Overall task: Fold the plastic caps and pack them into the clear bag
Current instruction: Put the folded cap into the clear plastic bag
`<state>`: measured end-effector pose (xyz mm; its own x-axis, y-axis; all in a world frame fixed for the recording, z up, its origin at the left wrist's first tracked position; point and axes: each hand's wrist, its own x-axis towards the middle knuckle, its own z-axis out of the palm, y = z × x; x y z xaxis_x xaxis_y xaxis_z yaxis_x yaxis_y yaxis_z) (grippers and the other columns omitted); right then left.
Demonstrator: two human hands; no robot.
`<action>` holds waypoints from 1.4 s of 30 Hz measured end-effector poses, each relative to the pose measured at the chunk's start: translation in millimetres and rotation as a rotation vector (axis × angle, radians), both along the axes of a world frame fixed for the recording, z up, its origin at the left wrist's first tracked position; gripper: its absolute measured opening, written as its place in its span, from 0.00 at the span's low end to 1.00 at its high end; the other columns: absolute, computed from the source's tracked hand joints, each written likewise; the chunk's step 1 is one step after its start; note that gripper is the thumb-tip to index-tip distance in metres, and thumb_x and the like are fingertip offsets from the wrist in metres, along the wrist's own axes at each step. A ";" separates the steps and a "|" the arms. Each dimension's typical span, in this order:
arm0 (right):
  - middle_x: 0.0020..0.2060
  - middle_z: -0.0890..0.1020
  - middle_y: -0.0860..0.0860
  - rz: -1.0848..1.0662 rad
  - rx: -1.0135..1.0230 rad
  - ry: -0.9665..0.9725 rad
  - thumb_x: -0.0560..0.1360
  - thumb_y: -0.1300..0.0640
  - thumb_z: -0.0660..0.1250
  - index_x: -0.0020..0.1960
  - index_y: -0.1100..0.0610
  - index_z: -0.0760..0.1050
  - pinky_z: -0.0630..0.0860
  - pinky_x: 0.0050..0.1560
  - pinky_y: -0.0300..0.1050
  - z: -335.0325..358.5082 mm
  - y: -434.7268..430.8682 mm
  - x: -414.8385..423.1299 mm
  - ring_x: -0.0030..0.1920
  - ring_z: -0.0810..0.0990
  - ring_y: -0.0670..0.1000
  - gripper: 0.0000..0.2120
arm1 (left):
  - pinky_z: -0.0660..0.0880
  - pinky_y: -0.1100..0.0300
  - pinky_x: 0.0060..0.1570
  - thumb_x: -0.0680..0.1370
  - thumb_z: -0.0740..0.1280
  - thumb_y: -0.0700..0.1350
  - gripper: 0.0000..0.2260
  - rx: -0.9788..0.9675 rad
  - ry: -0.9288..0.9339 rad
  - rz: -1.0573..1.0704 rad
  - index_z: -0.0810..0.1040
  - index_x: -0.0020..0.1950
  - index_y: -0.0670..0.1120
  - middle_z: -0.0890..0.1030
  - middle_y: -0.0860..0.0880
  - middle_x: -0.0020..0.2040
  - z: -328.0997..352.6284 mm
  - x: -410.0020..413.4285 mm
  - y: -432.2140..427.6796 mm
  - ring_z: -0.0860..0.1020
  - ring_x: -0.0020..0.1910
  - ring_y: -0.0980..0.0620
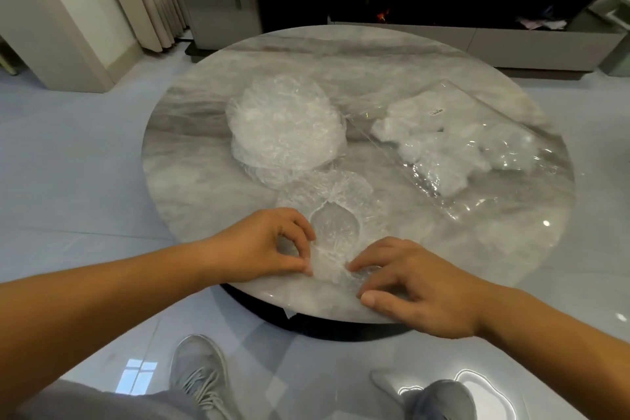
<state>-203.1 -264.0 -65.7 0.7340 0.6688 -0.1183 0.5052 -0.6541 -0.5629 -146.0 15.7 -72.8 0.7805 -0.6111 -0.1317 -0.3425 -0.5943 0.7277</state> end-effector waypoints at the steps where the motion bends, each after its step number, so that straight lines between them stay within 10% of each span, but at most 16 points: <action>1: 0.65 0.78 0.40 -0.018 0.015 0.012 0.79 0.37 0.57 0.56 0.47 0.85 0.66 0.68 0.40 -0.3 0.4 0.1 0.67 0.70 0.38 0.22 | 0.72 0.70 0.54 0.71 0.79 0.49 0.04 -0.060 0.066 0.054 0.86 0.40 0.53 0.82 0.59 0.53 2.8 0.9 -0.3 0.79 0.55 0.60; 11: 0.52 0.84 0.44 -0.419 0.348 0.262 0.78 0.40 0.65 0.62 0.47 0.80 0.76 0.61 0.41 7.2 17.2 23.8 0.54 0.82 0.42 0.17 | 0.78 0.48 0.53 0.78 0.73 0.44 0.05 -0.311 0.357 0.443 0.83 0.49 0.42 0.86 0.43 0.44 9.1 12.3 -6.7 0.84 0.45 0.45; 16: 0.45 0.85 0.43 -0.492 0.338 0.280 0.81 0.48 0.65 0.55 0.48 0.82 0.80 0.55 0.47 6.7 26.7 48.2 0.46 0.84 0.45 0.09 | 0.78 0.57 0.45 0.74 0.76 0.44 0.10 -0.325 0.277 0.560 0.80 0.53 0.47 0.84 0.45 0.46 3.6 18.7 -8.7 0.81 0.42 0.49; 20: 0.43 0.81 0.42 -0.408 0.133 0.193 0.83 0.41 0.58 0.47 0.53 0.80 0.75 0.54 0.46 1.0 31.6 61.6 0.45 0.79 0.43 0.19 | 0.71 0.70 0.50 0.68 0.79 0.56 0.20 -0.102 0.043 0.608 0.77 0.56 0.54 0.74 0.53 0.56 -1.2 22.9 -10.4 0.76 0.54 0.58; 24: 0.50 0.71 0.42 -0.207 -0.070 0.117 0.83 0.39 0.50 0.44 0.48 0.74 0.73 0.57 0.45 -1.2 34.1 58.8 0.48 0.76 0.44 0.20 | 0.73 0.59 0.61 0.64 0.78 0.66 0.33 0.091 0.045 0.576 0.72 0.63 0.55 0.67 0.53 0.60 -3.8 25.1 -10.6 0.71 0.60 0.54; 38: 0.56 0.65 0.44 -0.105 -0.233 0.177 0.81 0.33 0.48 0.56 0.46 0.71 0.73 0.58 0.46 2.3 31.9 41.5 0.47 0.75 0.45 0.21 | 0.65 0.50 0.71 0.62 0.74 0.72 0.49 0.382 0.050 0.408 0.60 0.76 0.54 0.63 0.51 0.70 1.2 28.1 -21.7 0.64 0.71 0.49; 42: 0.58 0.69 0.38 -0.174 -0.118 0.097 0.78 0.30 0.51 0.73 0.43 0.69 0.70 0.59 0.38 0.8 21.6 46.7 0.49 0.73 0.37 0.29 | 0.64 0.51 0.70 0.63 0.76 0.69 0.49 0.375 -0.016 0.460 0.58 0.76 0.54 0.65 0.50 0.69 -6.3 31.6 -18.1 0.64 0.71 0.48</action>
<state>-156.4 -242.4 -64.9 0.8184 0.5105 -0.2639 0.3265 -0.7910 -0.5174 -114.4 -2.4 -79.1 0.9578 -0.1237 -0.2595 0.0022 -0.8996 0.4367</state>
